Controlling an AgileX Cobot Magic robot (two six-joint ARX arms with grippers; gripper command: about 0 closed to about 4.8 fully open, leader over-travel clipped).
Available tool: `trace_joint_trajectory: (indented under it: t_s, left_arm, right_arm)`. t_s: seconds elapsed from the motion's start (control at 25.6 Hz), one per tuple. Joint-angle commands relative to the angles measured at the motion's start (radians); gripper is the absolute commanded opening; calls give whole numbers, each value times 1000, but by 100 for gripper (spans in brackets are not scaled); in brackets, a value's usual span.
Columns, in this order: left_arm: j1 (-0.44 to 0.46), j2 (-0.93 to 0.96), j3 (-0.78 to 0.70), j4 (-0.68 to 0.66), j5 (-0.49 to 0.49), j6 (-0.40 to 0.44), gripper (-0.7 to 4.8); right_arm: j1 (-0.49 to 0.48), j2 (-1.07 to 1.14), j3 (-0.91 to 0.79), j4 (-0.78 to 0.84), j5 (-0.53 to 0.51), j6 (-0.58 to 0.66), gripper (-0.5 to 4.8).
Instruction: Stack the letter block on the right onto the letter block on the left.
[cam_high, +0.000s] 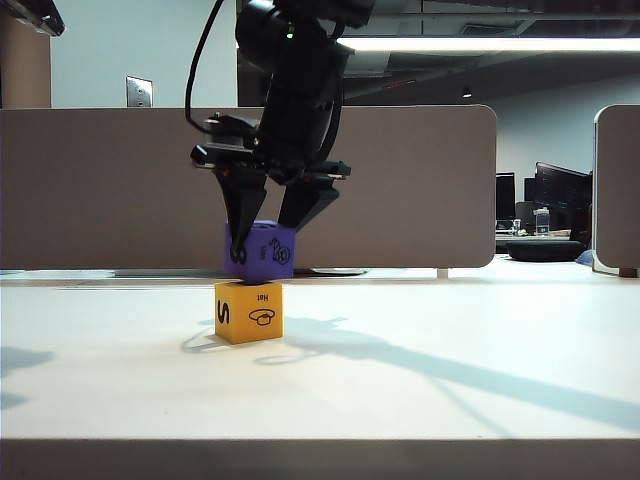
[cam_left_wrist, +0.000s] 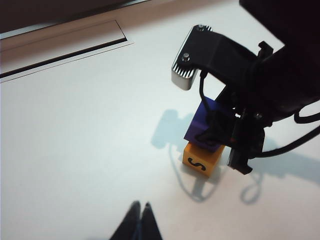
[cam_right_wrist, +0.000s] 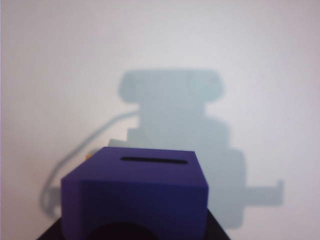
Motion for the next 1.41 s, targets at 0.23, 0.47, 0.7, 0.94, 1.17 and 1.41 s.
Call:
trace_joint_trajectory:
  t_s: [0.23,0.47,0.7,0.94,1.17,1.41]
  left_arm:
    - [1,-3,6,5,0,0,-5]
    - [1,-3,6,5,0,0,-6]
    - [1,-3,6,5,0,0,-6]
    - [1,-3,6,5,0,0,-6]
    - [1,-3,6,5,0,0,-6]
    - [1,-3,6,5,0,0,-5]
  right_arm:
    - [10,-7,8,-9,-8,9,264]
    - [14,-7,8,-45,-9,24,264]
    - [14,-7,8,-48,-10,33,264]
    - [16,-8,8,-48,-11,47,264]
    - [16,-8,58,-53,-10,47,264]
    - [16,-8,144,-77,-10,54,264]
